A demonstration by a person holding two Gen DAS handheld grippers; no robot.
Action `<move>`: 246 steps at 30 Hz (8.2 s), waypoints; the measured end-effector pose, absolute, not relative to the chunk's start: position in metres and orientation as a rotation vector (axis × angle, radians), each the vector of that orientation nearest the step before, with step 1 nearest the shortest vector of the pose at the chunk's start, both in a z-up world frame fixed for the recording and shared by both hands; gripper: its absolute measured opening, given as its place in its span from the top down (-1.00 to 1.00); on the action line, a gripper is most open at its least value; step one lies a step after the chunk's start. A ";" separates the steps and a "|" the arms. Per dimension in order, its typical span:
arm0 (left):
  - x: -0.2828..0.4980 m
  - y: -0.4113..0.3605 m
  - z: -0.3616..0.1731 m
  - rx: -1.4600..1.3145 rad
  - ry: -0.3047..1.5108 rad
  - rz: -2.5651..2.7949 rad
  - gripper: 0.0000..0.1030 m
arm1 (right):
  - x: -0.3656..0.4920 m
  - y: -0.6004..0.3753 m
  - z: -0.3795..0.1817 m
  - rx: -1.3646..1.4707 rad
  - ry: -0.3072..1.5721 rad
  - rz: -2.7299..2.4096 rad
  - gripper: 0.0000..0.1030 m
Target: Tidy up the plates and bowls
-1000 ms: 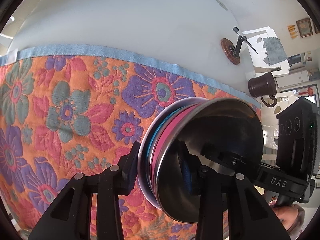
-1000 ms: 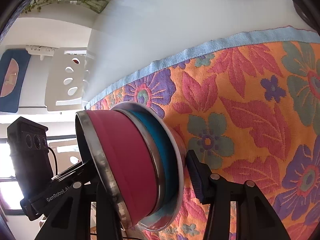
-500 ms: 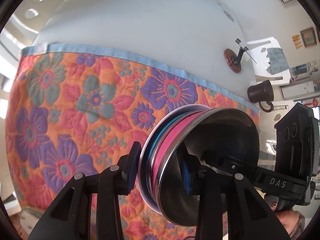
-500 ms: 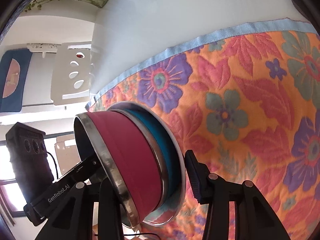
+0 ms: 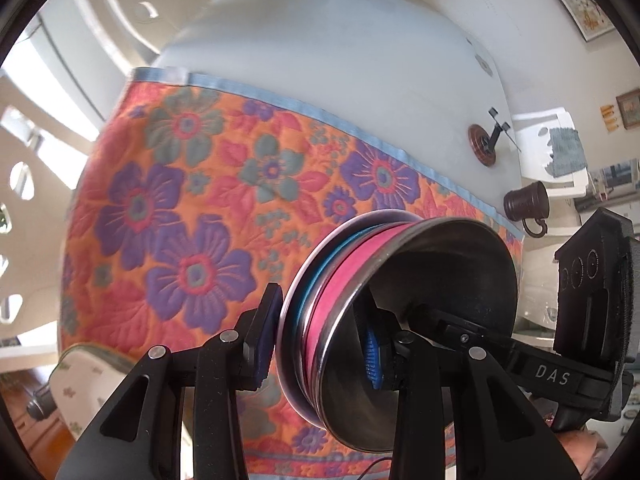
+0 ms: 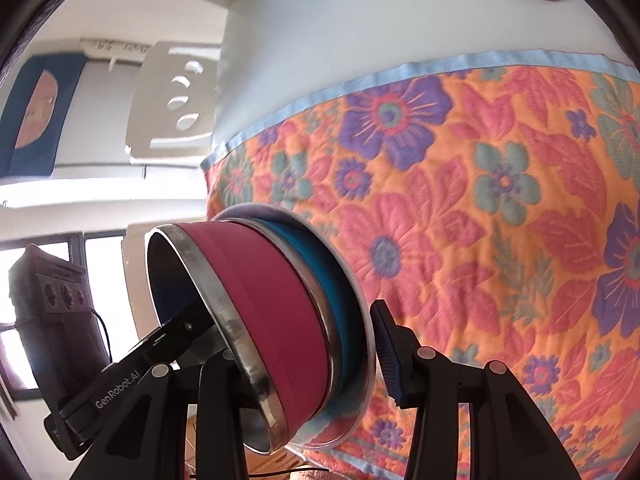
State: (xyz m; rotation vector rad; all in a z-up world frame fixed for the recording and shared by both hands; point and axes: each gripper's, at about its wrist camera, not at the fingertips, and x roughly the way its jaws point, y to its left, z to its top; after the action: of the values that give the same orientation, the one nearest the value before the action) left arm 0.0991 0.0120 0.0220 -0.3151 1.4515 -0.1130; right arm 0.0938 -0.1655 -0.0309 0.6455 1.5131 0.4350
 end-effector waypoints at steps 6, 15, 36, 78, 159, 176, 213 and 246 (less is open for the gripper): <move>0.076 0.054 0.035 -0.366 1.435 -0.081 0.38 | 0.071 -0.128 -0.016 0.604 1.504 0.476 0.16; 0.033 0.124 0.042 -0.402 1.437 -0.104 0.38 | 0.022 -0.062 -0.002 0.572 1.501 0.448 0.16; -0.037 0.231 -0.005 -0.348 1.505 -0.233 0.38 | -0.075 0.052 -0.052 0.659 1.572 0.297 0.16; -0.094 0.272 0.024 -0.216 1.343 -0.156 0.37 | -0.153 0.078 0.008 0.184 1.209 0.383 0.11; -0.156 0.265 0.002 -0.078 1.259 -0.142 -0.98 | -0.199 0.131 -0.005 -0.120 0.999 0.322 -1.00; -0.155 0.265 0.001 -0.081 1.267 -0.124 -0.98 | -0.197 0.132 -0.008 -0.124 1.011 0.330 -1.00; -0.152 0.263 -0.002 -0.243 1.298 0.116 -0.98 | -0.171 0.118 0.003 -0.214 1.027 0.504 -1.00; -0.159 0.256 0.002 -0.321 1.278 0.336 -0.98 | -0.140 0.107 -0.001 -0.298 1.069 0.761 -1.00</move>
State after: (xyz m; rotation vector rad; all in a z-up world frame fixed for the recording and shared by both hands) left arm -0.1594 0.2564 0.0023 -0.3213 1.2785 0.3356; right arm -0.1401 0.1075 -0.0008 -0.2985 1.0693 0.7605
